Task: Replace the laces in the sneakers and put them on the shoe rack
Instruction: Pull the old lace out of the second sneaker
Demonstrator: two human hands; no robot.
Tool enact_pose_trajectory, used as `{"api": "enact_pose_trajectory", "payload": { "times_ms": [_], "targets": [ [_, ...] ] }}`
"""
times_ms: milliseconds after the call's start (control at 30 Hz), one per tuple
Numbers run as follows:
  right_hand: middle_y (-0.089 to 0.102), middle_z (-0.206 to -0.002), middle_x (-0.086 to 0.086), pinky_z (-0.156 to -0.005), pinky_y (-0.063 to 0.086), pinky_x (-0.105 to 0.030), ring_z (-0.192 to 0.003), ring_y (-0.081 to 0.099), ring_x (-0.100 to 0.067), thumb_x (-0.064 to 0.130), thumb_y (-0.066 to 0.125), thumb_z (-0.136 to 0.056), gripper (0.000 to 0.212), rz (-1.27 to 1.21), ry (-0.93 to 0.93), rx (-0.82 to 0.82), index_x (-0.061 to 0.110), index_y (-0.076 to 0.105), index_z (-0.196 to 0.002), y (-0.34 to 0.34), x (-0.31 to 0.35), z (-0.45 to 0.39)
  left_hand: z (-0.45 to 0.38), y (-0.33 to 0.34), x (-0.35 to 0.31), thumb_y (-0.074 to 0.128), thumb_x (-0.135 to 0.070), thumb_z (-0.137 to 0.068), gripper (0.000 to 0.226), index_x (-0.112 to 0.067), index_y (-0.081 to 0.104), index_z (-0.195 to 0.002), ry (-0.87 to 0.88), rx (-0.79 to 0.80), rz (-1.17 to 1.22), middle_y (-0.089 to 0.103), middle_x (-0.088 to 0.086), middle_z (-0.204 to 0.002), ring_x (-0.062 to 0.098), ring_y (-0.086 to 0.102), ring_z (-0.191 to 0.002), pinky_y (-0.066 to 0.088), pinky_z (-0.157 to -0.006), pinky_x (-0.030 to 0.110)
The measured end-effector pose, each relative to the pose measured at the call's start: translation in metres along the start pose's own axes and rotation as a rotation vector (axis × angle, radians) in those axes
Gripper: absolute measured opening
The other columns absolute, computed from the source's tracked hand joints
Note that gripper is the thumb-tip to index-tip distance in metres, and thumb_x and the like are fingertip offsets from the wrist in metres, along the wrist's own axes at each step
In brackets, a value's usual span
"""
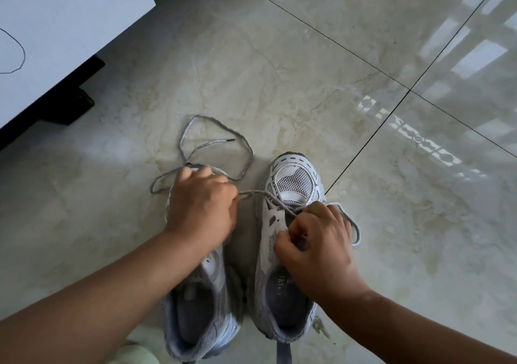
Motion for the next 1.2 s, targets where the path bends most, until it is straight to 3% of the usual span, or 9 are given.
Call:
{"api": "enact_pose_trajectory", "payload": {
  "times_ms": [100, 200, 333, 433, 533, 633, 800, 1000, 1200],
  "targets": [
    [0.036, -0.063, 0.017, -0.064, 0.03, -0.03, -0.069, 0.038, -0.011, 0.042, 0.046, -0.066, 0.026, -0.047, -0.021, -0.036, 0.024, 0.038, -0.049, -0.001, -0.004, 0.002, 0.004, -0.004, 0.002, 0.075, -0.026, -0.064, 0.009, -0.019, 0.069, -0.062, 0.009, 0.026, 0.018, 0.062, -0.002, -0.062, 0.027, 0.058, -0.067, 0.024, -0.064, 0.033],
    [0.042, -0.064, 0.014, -0.064, 0.035, -0.031, -0.068, 0.044, -0.015, 0.045, 0.051, -0.071, 0.03, -0.087, -0.051, -0.061, 0.023, 0.046, -0.051, -0.006, -0.005, -0.001, 0.009, -0.011, -0.02, 0.064, -0.035, -0.068, 0.026, -0.022, 0.072, -0.088, 0.053, -0.003, 0.127, 0.065, -0.003, -0.083, 0.026, 0.06, -0.078, 0.028, -0.07, 0.034],
    [0.055, -0.083, 0.008, -0.071, 0.034, -0.034, -0.083, 0.046, -0.017, 0.04, 0.043, -0.081, 0.028, -0.047, -0.041, -0.111, 0.021, 0.062, -0.076, -0.021, -0.02, -0.014, 0.011, -0.015, -0.039, 0.05, -0.035, -0.081, 0.031, -0.017, 0.069, -0.097, 0.127, -0.019, 0.305, 0.062, -0.002, -0.088, 0.021, 0.059, -0.079, 0.044, -0.07, 0.032],
    [0.059, -0.09, 0.012, -0.078, 0.033, -0.034, -0.089, 0.049, -0.016, 0.034, 0.041, -0.084, 0.026, 0.006, 0.033, -0.075, 0.025, 0.065, -0.089, -0.026, -0.034, -0.025, 0.012, -0.011, -0.046, 0.044, -0.046, -0.084, 0.038, -0.021, 0.066, -0.103, 0.08, 0.084, 0.389, 0.062, -0.004, -0.094, 0.018, 0.063, -0.076, 0.048, -0.062, 0.027],
    [0.064, -0.07, 0.006, -0.072, 0.047, -0.035, -0.07, 0.062, -0.022, 0.022, 0.047, -0.087, 0.017, -0.006, 0.087, 0.005, 0.021, 0.063, -0.086, -0.027, -0.038, -0.03, 0.015, -0.009, -0.05, 0.042, -0.058, -0.081, 0.046, -0.024, 0.061, -0.107, -0.014, 0.116, 0.437, 0.062, -0.005, -0.099, 0.02, 0.064, -0.079, 0.052, -0.062, 0.031],
    [0.051, -0.05, 0.01, -0.053, 0.038, -0.024, -0.053, 0.051, -0.012, 0.018, 0.061, -0.083, 0.009, 0.021, 0.135, 0.076, 0.022, 0.062, -0.075, -0.027, -0.038, -0.031, 0.015, -0.011, -0.052, 0.051, -0.059, -0.082, 0.038, -0.027, 0.057, -0.101, -0.09, 0.119, 0.449, 0.062, -0.009, -0.098, 0.014, 0.06, -0.087, 0.046, -0.07, 0.027],
    [0.056, -0.06, -0.005, -0.055, 0.035, -0.03, -0.061, 0.052, -0.02, 0.025, 0.062, -0.081, 0.024, 0.116, 0.093, 0.16, 0.007, 0.062, -0.065, -0.025, -0.033, -0.031, 0.012, -0.01, -0.055, 0.057, -0.054, -0.077, 0.035, -0.028, 0.056, -0.101, -0.165, 0.172, 0.44, 0.059, -0.011, -0.098, 0.011, 0.057, -0.092, 0.042, -0.076, 0.024],
    [0.053, -0.056, 0.014, -0.05, 0.035, -0.01, -0.055, 0.048, 0.001, 0.026, 0.074, -0.073, 0.017, -0.011, 0.127, 0.214, 0.027, 0.061, -0.061, -0.026, -0.028, -0.035, 0.009, -0.006, -0.059, 0.058, -0.045, -0.076, 0.035, -0.022, 0.057, -0.103, -0.203, 0.223, 0.397, 0.059, -0.006, -0.099, 0.017, 0.058, -0.09, 0.047, -0.079, 0.03],
    [0.055, -0.059, 0.009, -0.053, 0.036, -0.018, -0.061, 0.053, -0.01, 0.017, 0.065, -0.074, 0.012, 0.076, 0.062, 0.303, 0.02, 0.061, -0.063, -0.014, -0.026, -0.039, 0.014, -0.008, -0.064, 0.052, -0.037, -0.084, 0.03, -0.02, 0.048, -0.109, -0.113, 0.251, 0.301, 0.051, -0.003, -0.109, 0.02, 0.056, -0.096, 0.044, -0.079, 0.03]
  ]
}}
Point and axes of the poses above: each hand's wrist, its own z-axis away from the middle knuckle, its own y-axis out of the palm, x = y × z, the point moved 5 cm from there along -z, towards the middle knuckle
